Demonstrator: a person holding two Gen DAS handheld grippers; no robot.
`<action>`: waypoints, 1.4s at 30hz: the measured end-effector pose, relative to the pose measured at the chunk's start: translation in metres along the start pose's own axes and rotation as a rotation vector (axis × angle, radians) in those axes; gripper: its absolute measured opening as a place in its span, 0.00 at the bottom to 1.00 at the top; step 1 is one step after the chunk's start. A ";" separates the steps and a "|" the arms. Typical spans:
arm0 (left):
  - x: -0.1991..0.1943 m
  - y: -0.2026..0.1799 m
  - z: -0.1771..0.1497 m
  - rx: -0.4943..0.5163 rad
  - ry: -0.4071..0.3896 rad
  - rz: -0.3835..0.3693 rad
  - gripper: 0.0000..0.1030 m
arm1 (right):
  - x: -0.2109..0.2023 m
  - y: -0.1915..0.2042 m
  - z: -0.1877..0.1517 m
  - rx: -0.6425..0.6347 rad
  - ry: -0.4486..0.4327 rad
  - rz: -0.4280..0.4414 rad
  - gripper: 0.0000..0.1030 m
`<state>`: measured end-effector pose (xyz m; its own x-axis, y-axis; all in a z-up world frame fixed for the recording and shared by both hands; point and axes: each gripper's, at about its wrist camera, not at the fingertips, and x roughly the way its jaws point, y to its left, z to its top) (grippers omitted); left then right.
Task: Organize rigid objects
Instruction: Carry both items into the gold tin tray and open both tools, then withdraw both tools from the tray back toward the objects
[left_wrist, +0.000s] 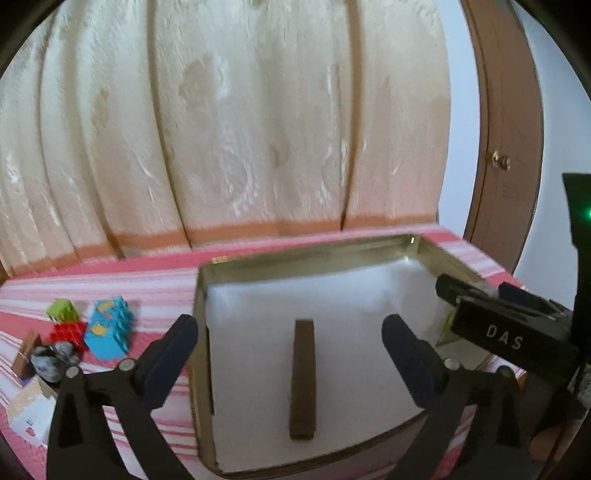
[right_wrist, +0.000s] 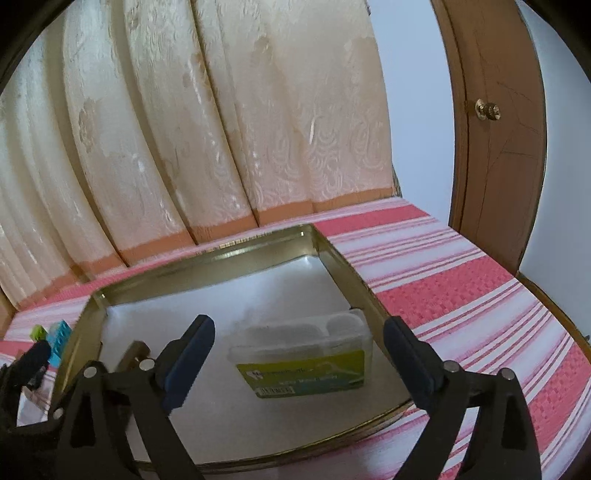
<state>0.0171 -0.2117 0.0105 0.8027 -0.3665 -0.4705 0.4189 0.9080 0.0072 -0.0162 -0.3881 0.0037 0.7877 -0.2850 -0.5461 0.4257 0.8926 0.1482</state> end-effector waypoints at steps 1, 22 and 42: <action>-0.002 0.000 0.000 0.007 -0.006 0.005 0.99 | -0.002 0.000 0.000 0.006 -0.014 0.005 0.91; -0.028 0.051 -0.010 -0.060 -0.038 0.128 0.99 | -0.034 -0.008 -0.003 0.090 -0.188 -0.012 0.92; -0.056 0.110 -0.026 -0.102 -0.047 0.178 0.99 | -0.072 0.065 -0.041 0.081 -0.215 0.065 0.92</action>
<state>0.0074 -0.0866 0.0147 0.8799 -0.2053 -0.4285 0.2256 0.9742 -0.0036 -0.0634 -0.2958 0.0187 0.8875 -0.3036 -0.3467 0.3988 0.8829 0.2478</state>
